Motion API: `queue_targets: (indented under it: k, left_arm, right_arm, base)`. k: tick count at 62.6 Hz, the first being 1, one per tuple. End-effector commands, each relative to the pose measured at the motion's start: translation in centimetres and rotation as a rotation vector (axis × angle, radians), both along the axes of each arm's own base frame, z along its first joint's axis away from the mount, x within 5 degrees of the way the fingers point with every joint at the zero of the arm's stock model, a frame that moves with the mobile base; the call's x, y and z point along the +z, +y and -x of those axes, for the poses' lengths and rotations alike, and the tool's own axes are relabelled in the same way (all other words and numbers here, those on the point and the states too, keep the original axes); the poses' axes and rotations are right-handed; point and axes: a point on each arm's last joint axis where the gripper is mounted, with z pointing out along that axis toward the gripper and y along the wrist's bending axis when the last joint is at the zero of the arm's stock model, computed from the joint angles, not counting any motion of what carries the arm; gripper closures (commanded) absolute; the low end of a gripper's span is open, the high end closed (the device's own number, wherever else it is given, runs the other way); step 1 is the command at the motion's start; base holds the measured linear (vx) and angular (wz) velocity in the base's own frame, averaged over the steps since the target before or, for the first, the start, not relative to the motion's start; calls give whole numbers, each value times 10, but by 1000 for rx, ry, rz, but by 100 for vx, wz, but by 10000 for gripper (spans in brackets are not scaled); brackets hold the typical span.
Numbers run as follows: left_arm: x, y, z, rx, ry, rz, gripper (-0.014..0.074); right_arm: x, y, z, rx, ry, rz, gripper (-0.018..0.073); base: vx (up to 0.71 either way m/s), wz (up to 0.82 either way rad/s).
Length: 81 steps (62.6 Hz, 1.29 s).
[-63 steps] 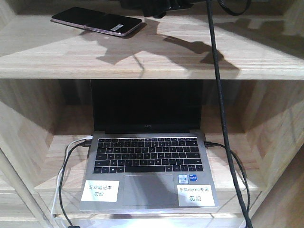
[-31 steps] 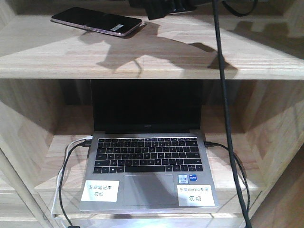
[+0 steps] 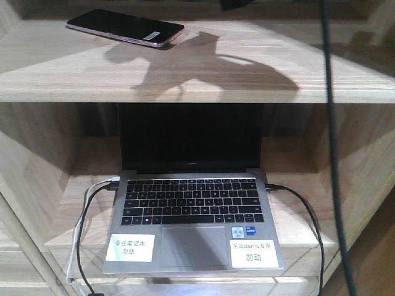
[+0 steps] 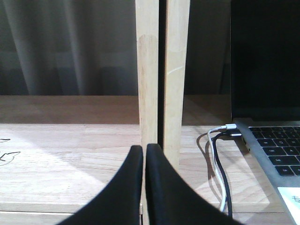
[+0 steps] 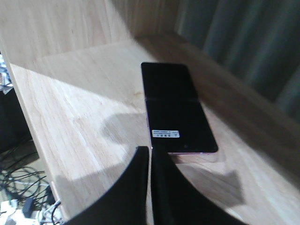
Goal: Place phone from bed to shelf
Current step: 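Withdraw the open right gripper away from the phone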
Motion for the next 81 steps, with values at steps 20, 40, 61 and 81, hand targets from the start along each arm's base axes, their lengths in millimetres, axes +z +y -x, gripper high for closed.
queue_targets:
  k: [20,40,61,81]
  left_arm:
    - [6,1,0,11,-77,6,596]
    - [6,1,0,11,-77,6,596]
    - [6,1,0,11,-77,6,596]
    - [6,1,0,11,-77,6,596]
  right_arm:
    - [13,-15,19,-102,-70,-115,564]
    - [-41,-59,78,-311,-202,-210,564]
    - [-72,-99,166,-341,-294,-293,564]
    - [-113,-124,225,-339,-316,-393,564]
  base:
    - [0,0]
    - [0,0]
    - [0,0]
    - [0,0]
